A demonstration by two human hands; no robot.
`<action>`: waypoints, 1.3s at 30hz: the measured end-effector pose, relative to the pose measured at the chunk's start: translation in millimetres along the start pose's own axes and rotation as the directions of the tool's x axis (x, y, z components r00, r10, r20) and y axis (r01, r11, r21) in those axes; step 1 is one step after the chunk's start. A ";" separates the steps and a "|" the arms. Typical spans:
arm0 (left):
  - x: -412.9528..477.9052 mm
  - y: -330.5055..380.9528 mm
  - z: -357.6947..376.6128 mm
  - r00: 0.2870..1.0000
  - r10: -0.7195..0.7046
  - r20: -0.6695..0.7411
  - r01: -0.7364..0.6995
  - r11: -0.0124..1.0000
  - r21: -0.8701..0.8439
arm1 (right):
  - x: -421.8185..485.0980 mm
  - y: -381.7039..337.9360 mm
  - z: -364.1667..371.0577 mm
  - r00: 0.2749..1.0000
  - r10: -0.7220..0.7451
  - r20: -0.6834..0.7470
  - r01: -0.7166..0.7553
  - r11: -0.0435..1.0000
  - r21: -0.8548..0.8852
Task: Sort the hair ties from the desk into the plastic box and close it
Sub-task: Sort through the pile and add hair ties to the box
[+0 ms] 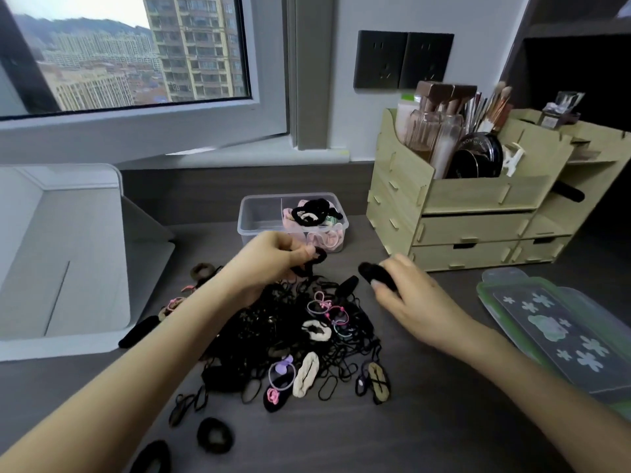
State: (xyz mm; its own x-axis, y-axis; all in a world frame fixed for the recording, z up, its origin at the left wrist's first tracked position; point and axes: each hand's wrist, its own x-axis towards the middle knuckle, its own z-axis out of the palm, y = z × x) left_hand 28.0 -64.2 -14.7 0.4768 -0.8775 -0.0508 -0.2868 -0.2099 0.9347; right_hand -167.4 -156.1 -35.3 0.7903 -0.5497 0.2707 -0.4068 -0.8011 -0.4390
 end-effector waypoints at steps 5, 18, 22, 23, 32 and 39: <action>48.9 18.7 -19.0 0.998 -0.002 -0.059 -0.006 0.991 -0.137 | 86.4 2.7 -4.5 0.991 0.125 -0.055 -0.117 0.984 0.136; 160.2 7.3 -12.3 0.990 0.133 -0.050 -0.075 0.788 0.611 | 213.8 23.7 20.3 0.985 0.170 0.026 -0.165 0.978 -0.124; 165.2 -7.7 -8.5 0.981 0.175 -0.088 -0.120 0.890 0.439 | 216.8 31.8 35.8 0.991 0.127 -0.042 -0.127 0.992 0.001; 165.9 -11.5 -7.0 0.980 0.183 -0.080 -0.124 0.874 0.470 | 217.4 34.2 40.8 0.993 0.107 -0.040 -0.108 0.993 -0.039; 167.3 -9.7 -8.9 0.984 0.175 -0.038 -0.067 0.558 0.827 | 208.2 25.5 37.9 0.999 0.043 -0.010 -0.044 0.966 -0.255; 83.8 2.6 -18.8 0.971 0.229 0.068 -0.221 0.755 0.617 | 102.1 23.4 11.7 0.912 0.009 0.411 0.140 0.933 -0.331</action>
State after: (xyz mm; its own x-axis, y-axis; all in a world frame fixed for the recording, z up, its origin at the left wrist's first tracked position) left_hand 82.8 -130.2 -10.0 0.3412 -0.9294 0.1411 -0.8348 -0.2306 0.4999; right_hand -90.9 -228.1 -27.9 0.9049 -0.4112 -0.1096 -0.4209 -0.9028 -0.0880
